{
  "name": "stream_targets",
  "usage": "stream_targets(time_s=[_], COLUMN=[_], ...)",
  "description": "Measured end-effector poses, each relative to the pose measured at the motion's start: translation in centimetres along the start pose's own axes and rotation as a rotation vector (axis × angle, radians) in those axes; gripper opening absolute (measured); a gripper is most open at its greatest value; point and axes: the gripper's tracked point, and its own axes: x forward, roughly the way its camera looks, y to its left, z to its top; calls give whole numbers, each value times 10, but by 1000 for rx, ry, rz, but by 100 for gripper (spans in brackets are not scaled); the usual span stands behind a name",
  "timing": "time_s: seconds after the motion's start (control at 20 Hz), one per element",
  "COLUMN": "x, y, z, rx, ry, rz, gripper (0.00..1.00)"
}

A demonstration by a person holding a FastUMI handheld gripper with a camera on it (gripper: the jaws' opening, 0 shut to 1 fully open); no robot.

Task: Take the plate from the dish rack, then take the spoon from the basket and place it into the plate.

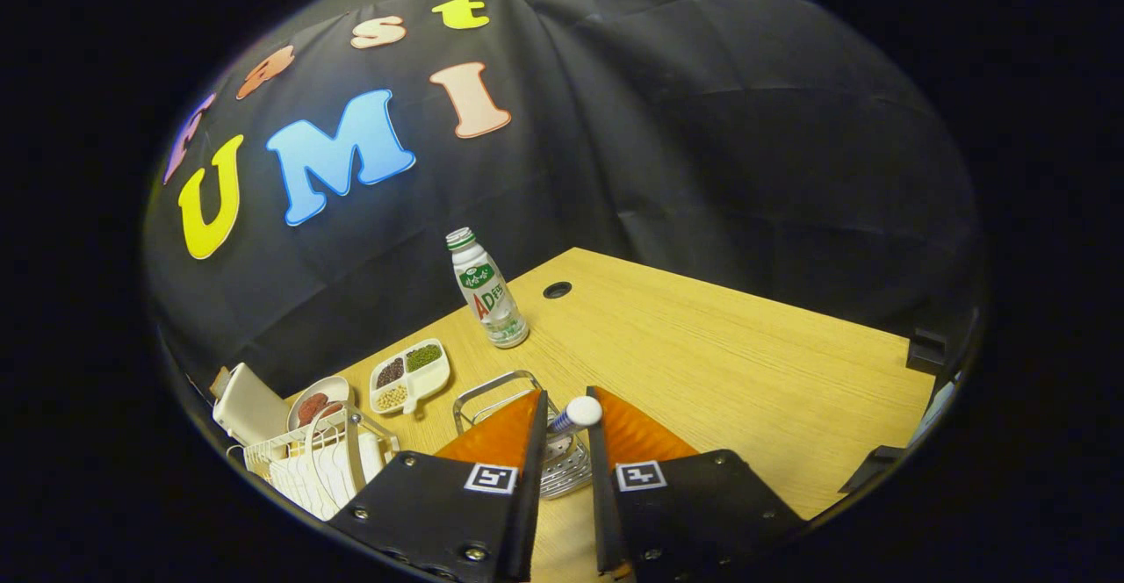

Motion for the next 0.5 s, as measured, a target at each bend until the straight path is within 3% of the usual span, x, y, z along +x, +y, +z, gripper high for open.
stream_targets(time_s=[0.5], x=[4], y=[30], z=[17], rx=[-173], ry=[-14], rz=[-4], gripper=[27])
